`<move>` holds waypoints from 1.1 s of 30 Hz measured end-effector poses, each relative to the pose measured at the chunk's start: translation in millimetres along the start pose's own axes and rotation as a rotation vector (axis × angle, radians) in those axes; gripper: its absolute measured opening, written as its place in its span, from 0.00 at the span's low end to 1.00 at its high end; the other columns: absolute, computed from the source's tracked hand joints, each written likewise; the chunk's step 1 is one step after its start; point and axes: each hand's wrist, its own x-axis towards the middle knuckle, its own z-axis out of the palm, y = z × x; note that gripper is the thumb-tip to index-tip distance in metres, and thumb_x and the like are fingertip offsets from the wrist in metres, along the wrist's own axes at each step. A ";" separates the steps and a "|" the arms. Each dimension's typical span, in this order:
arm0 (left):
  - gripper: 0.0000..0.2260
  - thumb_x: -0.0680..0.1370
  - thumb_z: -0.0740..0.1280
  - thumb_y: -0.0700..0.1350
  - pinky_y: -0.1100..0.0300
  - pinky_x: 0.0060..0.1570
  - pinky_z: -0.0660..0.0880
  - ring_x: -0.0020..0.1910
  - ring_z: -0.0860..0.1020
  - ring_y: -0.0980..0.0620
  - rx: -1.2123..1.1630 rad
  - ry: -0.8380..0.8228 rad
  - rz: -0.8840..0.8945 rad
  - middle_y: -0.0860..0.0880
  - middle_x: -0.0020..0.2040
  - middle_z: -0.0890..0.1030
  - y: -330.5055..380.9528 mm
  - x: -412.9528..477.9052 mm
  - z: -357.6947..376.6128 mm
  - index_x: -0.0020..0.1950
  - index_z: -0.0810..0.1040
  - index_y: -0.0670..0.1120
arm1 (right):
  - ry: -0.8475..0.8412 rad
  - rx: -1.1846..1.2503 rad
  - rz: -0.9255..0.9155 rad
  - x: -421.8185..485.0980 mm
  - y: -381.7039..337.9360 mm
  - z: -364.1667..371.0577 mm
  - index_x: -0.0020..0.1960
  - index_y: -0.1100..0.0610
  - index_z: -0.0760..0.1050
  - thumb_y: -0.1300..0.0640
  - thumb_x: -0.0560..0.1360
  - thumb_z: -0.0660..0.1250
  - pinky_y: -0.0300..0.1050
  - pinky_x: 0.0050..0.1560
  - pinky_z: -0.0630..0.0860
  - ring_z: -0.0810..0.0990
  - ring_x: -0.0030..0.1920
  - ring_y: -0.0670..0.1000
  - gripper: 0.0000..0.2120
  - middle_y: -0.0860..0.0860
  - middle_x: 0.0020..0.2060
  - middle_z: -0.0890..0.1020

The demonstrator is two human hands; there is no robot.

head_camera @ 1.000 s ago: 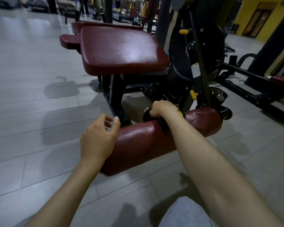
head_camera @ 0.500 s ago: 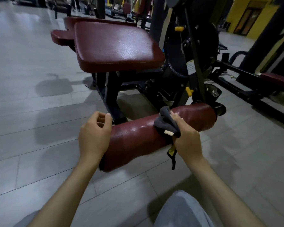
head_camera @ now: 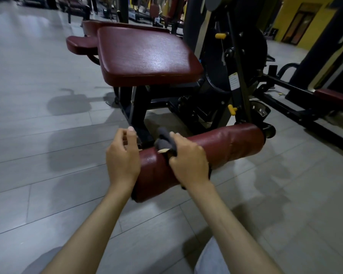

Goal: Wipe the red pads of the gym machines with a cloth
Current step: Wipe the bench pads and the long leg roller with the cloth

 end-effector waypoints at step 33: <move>0.21 0.83 0.50 0.66 0.47 0.56 0.74 0.53 0.76 0.55 0.505 -0.295 0.163 0.57 0.53 0.78 -0.8 7.1 7.4 0.57 0.76 0.55 | -0.064 -0.219 0.043 65.8 111.7 -31.0 0.56 0.57 0.79 0.69 0.72 0.66 0.51 0.40 0.79 0.83 0.43 0.60 0.15 0.57 0.40 0.83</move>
